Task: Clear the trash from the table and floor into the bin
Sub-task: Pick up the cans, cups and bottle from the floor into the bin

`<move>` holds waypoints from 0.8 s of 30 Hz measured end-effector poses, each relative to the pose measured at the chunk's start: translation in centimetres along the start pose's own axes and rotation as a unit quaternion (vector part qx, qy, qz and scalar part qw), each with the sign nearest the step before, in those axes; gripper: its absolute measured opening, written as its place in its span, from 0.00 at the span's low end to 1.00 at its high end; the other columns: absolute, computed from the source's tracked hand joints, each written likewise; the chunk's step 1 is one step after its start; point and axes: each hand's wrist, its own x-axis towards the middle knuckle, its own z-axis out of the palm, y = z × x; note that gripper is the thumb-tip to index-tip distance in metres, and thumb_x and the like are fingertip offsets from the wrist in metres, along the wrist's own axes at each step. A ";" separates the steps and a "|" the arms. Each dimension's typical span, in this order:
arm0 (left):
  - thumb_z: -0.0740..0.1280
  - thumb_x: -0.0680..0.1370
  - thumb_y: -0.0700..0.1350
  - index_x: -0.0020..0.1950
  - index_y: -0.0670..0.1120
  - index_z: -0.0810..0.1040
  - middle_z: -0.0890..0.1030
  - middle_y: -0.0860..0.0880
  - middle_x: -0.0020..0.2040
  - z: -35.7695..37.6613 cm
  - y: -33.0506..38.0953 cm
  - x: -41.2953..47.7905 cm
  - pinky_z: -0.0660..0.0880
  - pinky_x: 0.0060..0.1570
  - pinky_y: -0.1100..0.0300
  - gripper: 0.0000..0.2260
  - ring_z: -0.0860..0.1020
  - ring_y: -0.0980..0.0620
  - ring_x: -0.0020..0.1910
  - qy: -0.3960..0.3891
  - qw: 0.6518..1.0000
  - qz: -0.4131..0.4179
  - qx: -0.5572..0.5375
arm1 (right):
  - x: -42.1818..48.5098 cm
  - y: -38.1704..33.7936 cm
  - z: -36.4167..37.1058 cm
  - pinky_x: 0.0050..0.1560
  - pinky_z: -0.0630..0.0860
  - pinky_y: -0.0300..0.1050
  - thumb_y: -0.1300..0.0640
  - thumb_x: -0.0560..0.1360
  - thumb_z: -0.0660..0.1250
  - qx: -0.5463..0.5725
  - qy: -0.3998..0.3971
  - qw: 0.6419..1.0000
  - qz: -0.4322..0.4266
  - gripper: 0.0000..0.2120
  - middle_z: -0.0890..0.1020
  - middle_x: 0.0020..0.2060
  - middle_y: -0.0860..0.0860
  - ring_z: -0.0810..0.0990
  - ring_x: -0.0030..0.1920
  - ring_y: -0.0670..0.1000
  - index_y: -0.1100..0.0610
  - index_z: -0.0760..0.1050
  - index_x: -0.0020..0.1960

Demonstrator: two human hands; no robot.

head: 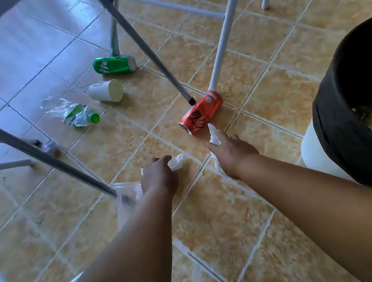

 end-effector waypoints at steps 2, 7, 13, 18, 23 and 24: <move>0.65 0.76 0.43 0.66 0.57 0.74 0.74 0.48 0.62 0.7 -0.2 0.0 0.72 0.60 0.51 0.19 0.71 0.44 0.63 -0.002 1.000 -0.011 -0.002 | -0.2 0.3 0.5 0.49 0.72 0.52 0.56 0.76 0.59 -0.028 0.003 0.999 -0.017 0.21 0.66 0.67 0.56 0.70 0.59 0.62 0.51 0.62 0.68; 0.66 0.75 0.40 0.60 0.54 0.77 0.75 0.46 0.57 1.3 -0.1 0.1 0.73 0.54 0.55 0.16 0.75 0.43 0.59 -0.002 1.000 -0.001 -0.001 | -2.2 -0.2 -0.1 0.43 0.71 0.48 0.66 0.75 0.60 -0.100 0.039 0.991 -0.086 0.12 0.72 0.56 0.58 0.73 0.56 0.61 0.59 0.70 0.58; 0.66 0.75 0.38 0.55 0.53 0.80 0.79 0.44 0.57 -0.4 2.8 0.0 0.72 0.47 0.60 0.13 0.78 0.43 0.52 0.062 0.993 -0.017 -0.100 | -3.6 -0.2 -3.1 0.41 0.72 0.47 0.68 0.74 0.58 -0.065 0.104 0.986 -0.113 0.12 0.74 0.53 0.59 0.77 0.50 0.61 0.59 0.71 0.56; 0.69 0.73 0.42 0.55 0.52 0.81 0.81 0.46 0.54 -4.3 8.0 -0.1 0.74 0.47 0.60 0.12 0.80 0.47 0.48 0.109 0.979 0.039 -0.169 | -4.7 -0.5 -7.8 0.41 0.77 0.49 0.62 0.76 0.61 -0.027 0.205 0.967 -0.149 0.06 0.74 0.52 0.59 0.80 0.45 0.61 0.59 0.75 0.52; 0.69 0.71 0.43 0.53 0.51 0.82 0.84 0.46 0.51 -9.4 14.2 -1.1 0.69 0.47 0.66 0.12 0.81 0.49 0.50 0.181 0.954 0.125 -0.206 | -7.7 0.8 -16.0 0.48 0.78 0.50 0.60 0.76 0.62 -0.027 0.317 0.933 -0.169 0.10 0.76 0.51 0.58 0.81 0.46 0.62 0.56 0.79 0.54; 0.69 0.71 0.44 0.54 0.51 0.82 0.85 0.47 0.50 -10.4 15.6 -1.6 0.69 0.47 0.66 0.12 0.81 0.50 0.50 0.192 0.948 0.135 -0.216 | -8.6 1.6 -18.1 0.49 0.77 0.50 0.61 0.75 0.61 -0.023 0.332 0.928 -0.169 0.11 0.77 0.51 0.58 0.80 0.48 0.62 0.55 0.79 0.54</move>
